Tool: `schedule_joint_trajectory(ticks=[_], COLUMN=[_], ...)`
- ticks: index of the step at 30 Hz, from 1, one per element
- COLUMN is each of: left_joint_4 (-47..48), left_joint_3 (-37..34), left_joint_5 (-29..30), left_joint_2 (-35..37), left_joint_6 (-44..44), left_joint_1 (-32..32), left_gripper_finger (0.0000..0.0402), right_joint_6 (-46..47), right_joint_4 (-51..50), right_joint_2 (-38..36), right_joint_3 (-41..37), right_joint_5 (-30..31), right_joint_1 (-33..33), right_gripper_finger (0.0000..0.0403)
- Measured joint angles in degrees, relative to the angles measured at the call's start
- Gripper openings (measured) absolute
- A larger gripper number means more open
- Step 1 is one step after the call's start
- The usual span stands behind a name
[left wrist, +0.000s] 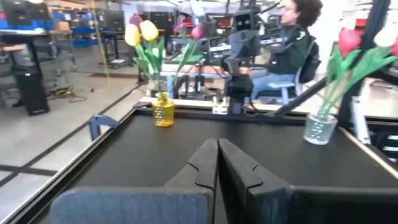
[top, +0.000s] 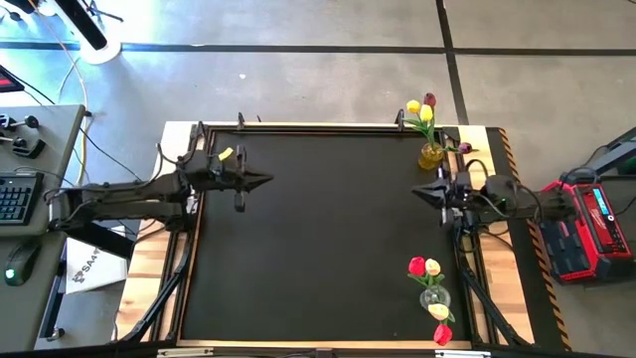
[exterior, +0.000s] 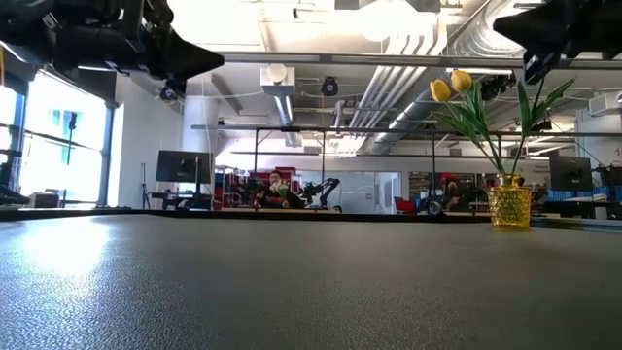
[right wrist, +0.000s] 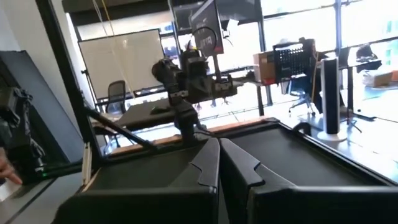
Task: Sort flowers into vase by color
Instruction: Return to Home Position
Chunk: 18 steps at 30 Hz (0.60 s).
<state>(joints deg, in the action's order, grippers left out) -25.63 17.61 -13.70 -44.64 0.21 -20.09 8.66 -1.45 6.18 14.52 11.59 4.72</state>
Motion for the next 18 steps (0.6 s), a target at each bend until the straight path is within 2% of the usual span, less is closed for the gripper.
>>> schedule_joint_trajectory(ticks=[5, 12, 18], left_joint_4=[2.1, 7.8, 12.1], left_joint_3=[0.0, 0.0, 0.0], left_joint_5=[-3.1, -1.1, -0.9], left_joint_2=[3.2, 9.0, 10.9], left_joint_6=[-1.9, -0.1, 3.6], left_joint_1=[-1.7, -2.4, -2.3], left_gripper_finger=[0.0000, 0.0000, 0.0000], right_joint_6=[0.8, 1.4, 1.6], right_joint_4=[-4.2, -4.2, -3.7], right_joint_2=[-3.1, -5.7, -5.4], right_joint_3=[0.0, 0.0, -0.5], right_joint_5=[0.8, 1.4, 1.2], right_joint_1=[-0.7, -1.4, -1.4], right_gripper_finger=[0.0000, 0.0000, 0.0000])
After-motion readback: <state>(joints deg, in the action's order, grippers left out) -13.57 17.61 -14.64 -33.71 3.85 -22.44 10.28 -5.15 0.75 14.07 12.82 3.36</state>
